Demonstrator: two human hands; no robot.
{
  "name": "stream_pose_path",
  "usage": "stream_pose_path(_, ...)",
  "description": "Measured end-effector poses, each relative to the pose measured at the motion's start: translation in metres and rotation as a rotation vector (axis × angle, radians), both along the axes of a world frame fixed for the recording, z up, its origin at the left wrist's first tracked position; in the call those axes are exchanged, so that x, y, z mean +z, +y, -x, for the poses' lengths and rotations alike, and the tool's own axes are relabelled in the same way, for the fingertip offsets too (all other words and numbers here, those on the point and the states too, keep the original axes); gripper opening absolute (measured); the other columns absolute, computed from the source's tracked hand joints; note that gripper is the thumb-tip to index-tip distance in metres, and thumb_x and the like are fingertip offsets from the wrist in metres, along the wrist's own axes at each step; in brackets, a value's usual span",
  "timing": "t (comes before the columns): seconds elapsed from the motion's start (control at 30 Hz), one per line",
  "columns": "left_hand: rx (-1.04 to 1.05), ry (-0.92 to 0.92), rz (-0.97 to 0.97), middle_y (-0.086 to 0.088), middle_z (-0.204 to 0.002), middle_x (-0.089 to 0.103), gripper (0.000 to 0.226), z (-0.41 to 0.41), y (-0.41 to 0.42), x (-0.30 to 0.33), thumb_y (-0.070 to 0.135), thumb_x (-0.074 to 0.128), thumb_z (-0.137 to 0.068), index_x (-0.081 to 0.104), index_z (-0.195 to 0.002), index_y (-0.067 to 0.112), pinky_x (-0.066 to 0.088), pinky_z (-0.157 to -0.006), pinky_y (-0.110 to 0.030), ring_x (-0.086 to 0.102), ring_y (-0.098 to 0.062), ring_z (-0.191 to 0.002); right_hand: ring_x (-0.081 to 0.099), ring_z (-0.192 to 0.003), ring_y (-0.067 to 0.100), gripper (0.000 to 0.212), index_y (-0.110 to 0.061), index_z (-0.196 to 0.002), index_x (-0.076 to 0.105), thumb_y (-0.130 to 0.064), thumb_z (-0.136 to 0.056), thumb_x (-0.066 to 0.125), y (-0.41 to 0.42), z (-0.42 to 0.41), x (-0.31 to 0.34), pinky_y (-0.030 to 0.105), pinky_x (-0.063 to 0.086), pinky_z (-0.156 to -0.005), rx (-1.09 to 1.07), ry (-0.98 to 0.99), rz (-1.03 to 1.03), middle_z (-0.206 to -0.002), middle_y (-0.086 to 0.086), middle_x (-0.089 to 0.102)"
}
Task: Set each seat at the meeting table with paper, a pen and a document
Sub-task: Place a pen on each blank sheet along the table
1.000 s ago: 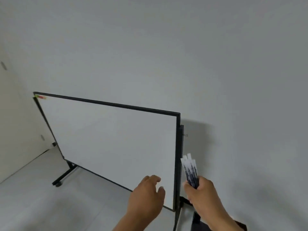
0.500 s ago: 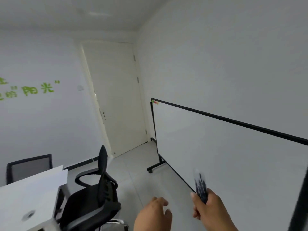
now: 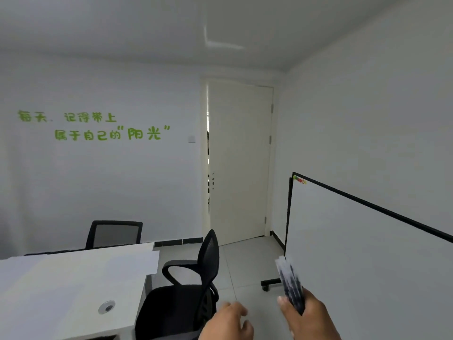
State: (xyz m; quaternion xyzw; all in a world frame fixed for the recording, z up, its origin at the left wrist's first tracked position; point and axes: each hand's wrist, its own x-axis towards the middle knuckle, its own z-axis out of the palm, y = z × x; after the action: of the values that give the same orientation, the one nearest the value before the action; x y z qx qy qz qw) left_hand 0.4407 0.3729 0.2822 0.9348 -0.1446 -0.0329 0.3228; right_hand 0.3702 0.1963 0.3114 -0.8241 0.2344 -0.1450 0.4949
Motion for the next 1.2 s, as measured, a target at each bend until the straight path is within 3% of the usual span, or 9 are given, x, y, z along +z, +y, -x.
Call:
stream_pose_path(0.1, 0.02, 0.011, 0.054, 0.017, -0.137, 0.061, 0.039, -0.03, 0.022, 0.001, 0.044, 0.055, -0.1, 0.066, -0.137, 0.038, 0.045, -0.109, -0.017, 0.064, -0.001, -0.122, 0.072, -0.071, 0.017, 0.013, -0.028, -0.092, 0.07, -0.034, -0.091, 0.081, 0.024, -0.032, 0.009, 0.03, 0.057, -0.076, 0.016, -0.022, 0.009, -0.072, -0.001, 0.076)
stream_pose_path(0.23, 0.066, 0.033, 0.08, 0.016, -0.128, 0.065, 0.027, -0.066, 0.047, -0.003, 0.045, 0.056, -0.097, 0.071, -0.12, 0.041, 0.048, -0.111, -0.021, 0.066, -0.002, -0.116, 0.07, -0.069, 0.014, 0.016, -0.028, -0.087, 0.067, -0.036, -0.093, 0.08, 0.051, -0.072, 0.012, 0.026, 0.052, -0.065, 0.027, -0.032, 0.051, -0.068, -0.002, 0.07)
stream_pose_path(0.37, 0.101, 0.059, 0.076, 0.018, -0.126, 0.066, 0.028, -0.102, 0.057, -0.008, 0.045, 0.061, -0.1, 0.071, -0.126, 0.041, 0.051, -0.112, -0.026, 0.066, -0.003, -0.117, 0.069, -0.077, 0.014, 0.018, -0.024, -0.091, 0.066, -0.037, -0.096, 0.078, 0.06, -0.112, 0.007, 0.028, 0.051, -0.071, 0.082, -0.014, 0.055, -0.078, -0.002, 0.071)
stream_pose_path(0.67, 0.111, 0.058, 0.001, 0.015, -0.124, 0.064, 0.028, -0.182, 0.017, -0.023, 0.043, 0.057, -0.103, 0.069, -0.129, 0.038, 0.051, -0.107, -0.027, 0.066, -0.006, -0.115, 0.07, -0.068, 0.024, 0.023, -0.022, -0.09, 0.064, -0.041, -0.099, 0.073, 0.011, -0.21, -0.019, 0.033, 0.055, -0.065, 0.141, -0.002, 0.014, -0.073, 0.007, 0.069)
stream_pose_path(0.97, 0.238, 0.058, -0.071, 0.01, -0.117, 0.067, 0.028, -0.299, -0.057, -0.027, 0.036, 0.048, -0.104, 0.07, -0.119, 0.029, 0.056, -0.098, -0.033, 0.068, -0.014, -0.107, 0.057, -0.058, 0.016, 0.028, -0.023, -0.09, 0.063, -0.049, -0.099, 0.067, -0.066, -0.362, -0.047, 0.037, 0.051, -0.061, 0.323, 0.013, -0.041, -0.064, -0.001, 0.057)
stream_pose_path(1.2, 0.411, 0.084, -0.078, 0.01, -0.106, 0.069, 0.025, -0.37, -0.064, -0.024, 0.041, 0.048, -0.1, 0.069, -0.106, 0.029, 0.061, -0.093, -0.039, 0.069, -0.011, -0.096, 0.048, -0.055, 0.015, 0.031, -0.021, -0.087, 0.06, -0.048, -0.101, 0.065, -0.066, -0.466, -0.036, 0.038, 0.045, -0.057, 0.533, 0.0, -0.07, -0.062, -0.005, 0.051)
